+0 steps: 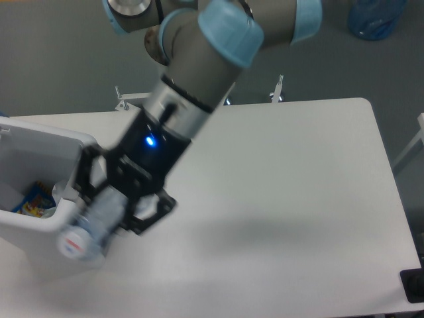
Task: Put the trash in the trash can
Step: 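Lower the bottle into the bin and open the gripper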
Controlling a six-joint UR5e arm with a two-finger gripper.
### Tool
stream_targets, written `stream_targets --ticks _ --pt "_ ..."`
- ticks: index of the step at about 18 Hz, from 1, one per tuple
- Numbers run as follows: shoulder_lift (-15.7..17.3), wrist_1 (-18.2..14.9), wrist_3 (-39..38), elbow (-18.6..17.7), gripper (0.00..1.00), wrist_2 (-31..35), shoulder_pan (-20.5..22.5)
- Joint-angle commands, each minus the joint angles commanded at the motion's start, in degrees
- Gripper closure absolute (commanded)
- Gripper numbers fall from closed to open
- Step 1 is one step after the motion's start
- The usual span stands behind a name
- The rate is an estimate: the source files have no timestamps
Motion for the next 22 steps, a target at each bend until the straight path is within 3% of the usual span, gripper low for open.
stream_targets --ticks 5,9,11,12,14,20,22 --pt "0.79 1.06 -2.36 -0.88 0.61 -3.27 -4.30" --pt "0.88 1.49 -2.46 -3.85 0.47 -3.18 -7.64" --pt "1.49 3.77 -2.11 -6.49 0.25 -2.83 -8.44" --pt "1.67 5.17 -1.59 -7.81 0.22 -2.74 -8.70" --pt "2.02 6.76 -0.53 -9.66 0.00 -2.74 -9.23" --pt "2.20 6.94 -0.26 -10.90 0.00 -1.43 -8.79" --pt "2.20 7.03 -0.26 -11.34 0.00 1.12 -6.78"
